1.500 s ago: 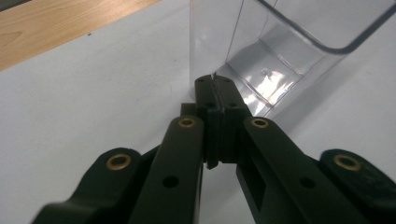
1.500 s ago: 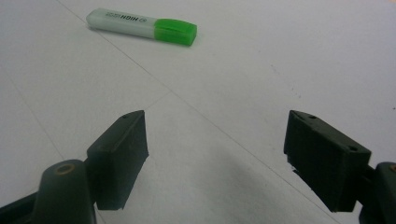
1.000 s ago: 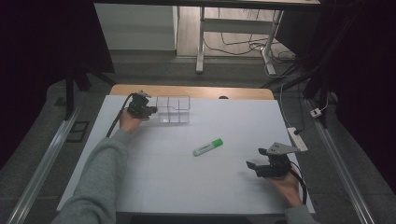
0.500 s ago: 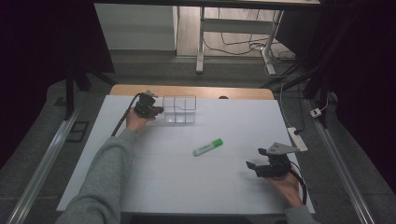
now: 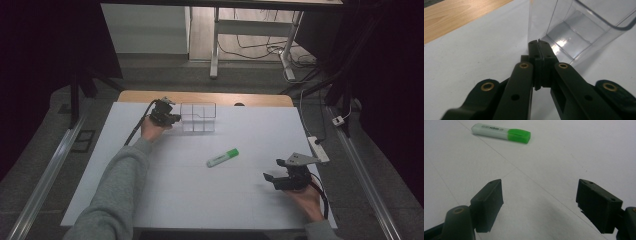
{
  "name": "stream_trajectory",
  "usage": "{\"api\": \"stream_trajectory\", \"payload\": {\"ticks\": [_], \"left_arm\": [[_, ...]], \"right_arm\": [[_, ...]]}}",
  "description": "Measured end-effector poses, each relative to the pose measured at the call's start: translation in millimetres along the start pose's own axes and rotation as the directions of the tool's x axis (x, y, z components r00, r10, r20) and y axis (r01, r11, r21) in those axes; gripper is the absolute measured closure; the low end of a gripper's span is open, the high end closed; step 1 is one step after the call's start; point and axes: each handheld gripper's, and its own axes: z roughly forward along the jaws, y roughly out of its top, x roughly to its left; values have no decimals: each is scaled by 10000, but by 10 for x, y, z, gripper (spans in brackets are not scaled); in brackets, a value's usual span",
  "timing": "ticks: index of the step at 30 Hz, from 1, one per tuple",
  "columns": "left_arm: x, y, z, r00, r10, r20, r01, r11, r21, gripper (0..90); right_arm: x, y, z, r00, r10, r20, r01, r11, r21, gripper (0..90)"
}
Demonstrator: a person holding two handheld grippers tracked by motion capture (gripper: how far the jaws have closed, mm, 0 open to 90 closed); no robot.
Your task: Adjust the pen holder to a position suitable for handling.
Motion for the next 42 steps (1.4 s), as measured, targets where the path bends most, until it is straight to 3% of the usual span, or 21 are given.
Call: {"api": "stream_trajectory", "payload": {"ticks": [30, 42], "left_arm": [[-98, 111, 102, 9996, 107, 274, -110, 9999, 105, 889], [-112, 115, -23, 9992, 380, 87, -378, 9991, -193, 889]], "right_arm": [[6, -3, 5, 10000, -16, -90, 16, 10000, 27, 205], [7, -6, -12, 9999, -40, -144, 41, 10000, 25, 201]]}}
